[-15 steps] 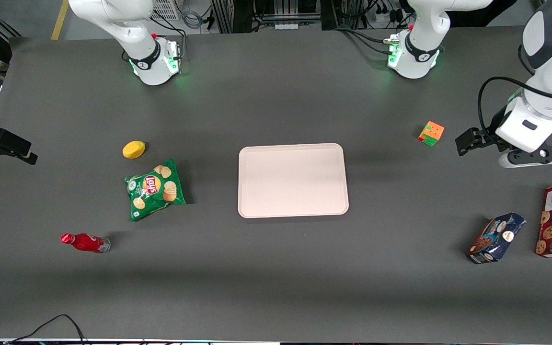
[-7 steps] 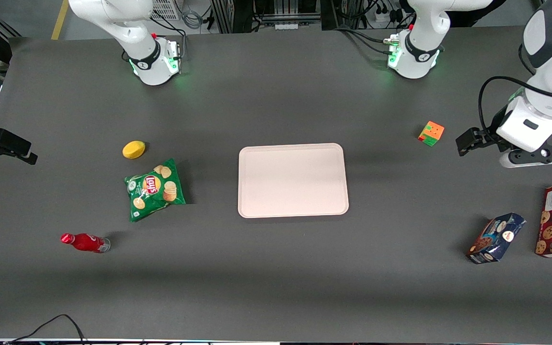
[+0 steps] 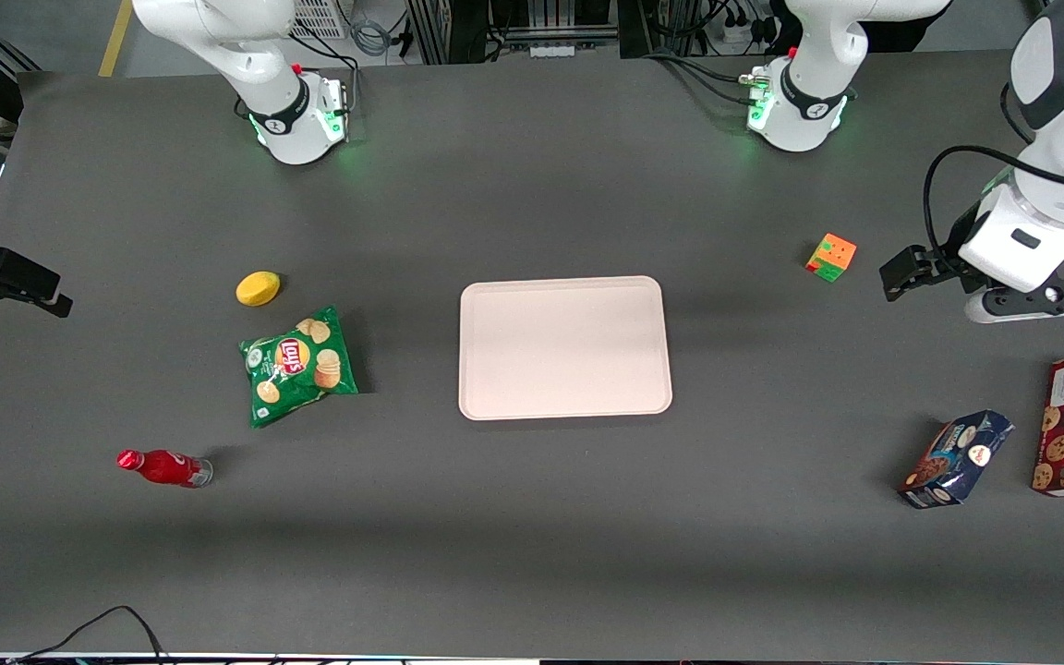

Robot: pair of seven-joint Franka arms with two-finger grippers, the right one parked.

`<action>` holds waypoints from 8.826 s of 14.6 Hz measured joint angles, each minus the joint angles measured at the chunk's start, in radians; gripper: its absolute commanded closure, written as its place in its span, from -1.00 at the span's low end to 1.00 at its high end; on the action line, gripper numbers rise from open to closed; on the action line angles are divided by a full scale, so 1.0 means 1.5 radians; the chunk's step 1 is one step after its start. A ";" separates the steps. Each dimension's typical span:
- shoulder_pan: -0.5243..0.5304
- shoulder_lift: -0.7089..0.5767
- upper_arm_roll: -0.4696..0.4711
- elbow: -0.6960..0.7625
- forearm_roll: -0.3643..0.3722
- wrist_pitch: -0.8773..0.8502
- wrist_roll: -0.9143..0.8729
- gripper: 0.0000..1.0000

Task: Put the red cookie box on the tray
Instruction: 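Move the left gripper toward the red plaid cookie box, then lower the open left gripper over the red plaid cookie box, then close the left gripper on the red cookie box's end, then lift the red cookie box and carry it over the white tray, then lower the red cookie box onto the white tray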

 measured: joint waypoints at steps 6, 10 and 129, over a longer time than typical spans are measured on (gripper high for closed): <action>0.001 0.000 0.011 0.001 0.001 0.000 0.026 -1.00; 0.004 0.010 0.091 0.001 0.003 0.000 0.172 -1.00; 0.060 0.372 -0.420 -0.070 0.315 0.333 -0.525 0.78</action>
